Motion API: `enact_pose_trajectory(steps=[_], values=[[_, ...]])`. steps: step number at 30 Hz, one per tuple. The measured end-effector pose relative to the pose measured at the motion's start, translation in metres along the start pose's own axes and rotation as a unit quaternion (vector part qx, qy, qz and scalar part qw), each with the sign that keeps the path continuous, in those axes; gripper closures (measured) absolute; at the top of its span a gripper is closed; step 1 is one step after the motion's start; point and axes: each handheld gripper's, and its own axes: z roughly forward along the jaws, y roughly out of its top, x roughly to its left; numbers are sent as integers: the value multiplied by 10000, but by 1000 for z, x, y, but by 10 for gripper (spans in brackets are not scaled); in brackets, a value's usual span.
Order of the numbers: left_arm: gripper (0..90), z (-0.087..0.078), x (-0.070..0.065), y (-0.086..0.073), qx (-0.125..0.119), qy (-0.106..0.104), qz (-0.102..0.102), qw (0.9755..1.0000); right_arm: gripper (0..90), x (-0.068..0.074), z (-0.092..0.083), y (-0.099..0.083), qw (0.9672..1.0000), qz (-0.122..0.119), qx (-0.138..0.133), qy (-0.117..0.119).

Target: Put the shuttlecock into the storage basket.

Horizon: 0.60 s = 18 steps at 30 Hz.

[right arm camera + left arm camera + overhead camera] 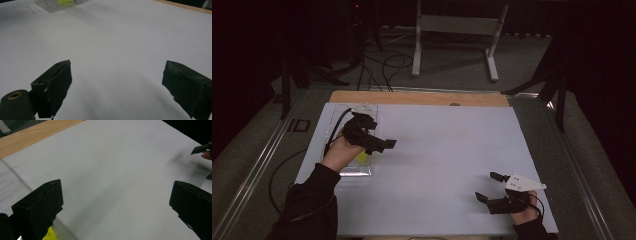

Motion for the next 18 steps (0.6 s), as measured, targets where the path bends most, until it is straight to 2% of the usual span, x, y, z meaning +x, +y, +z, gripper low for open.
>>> enact_pose_trajectory(steps=[1,2,3,5,7,18], values=[[0,0,0,0,0,0,0,10000,91,0,0,0,10000,-12,2,-1],[0,3,-6,1,-195,-137,130,9996,91,0,0,0,10000,-10,5,-1],[0,3,-6,1,-195,-137,130,9996,91,1,0,0,10000,-4,10,-2],[0,7,-13,2,-191,-338,240,9990,91,1,0,0,10000,-2,7,5],[0,10,-19,3,-187,-426,312,9984,91,0,0,0,10000,-3,2,5],[0,27,-44,2,-208,-952,656,9931,91,1,0,1,10000,7,-12,29]])
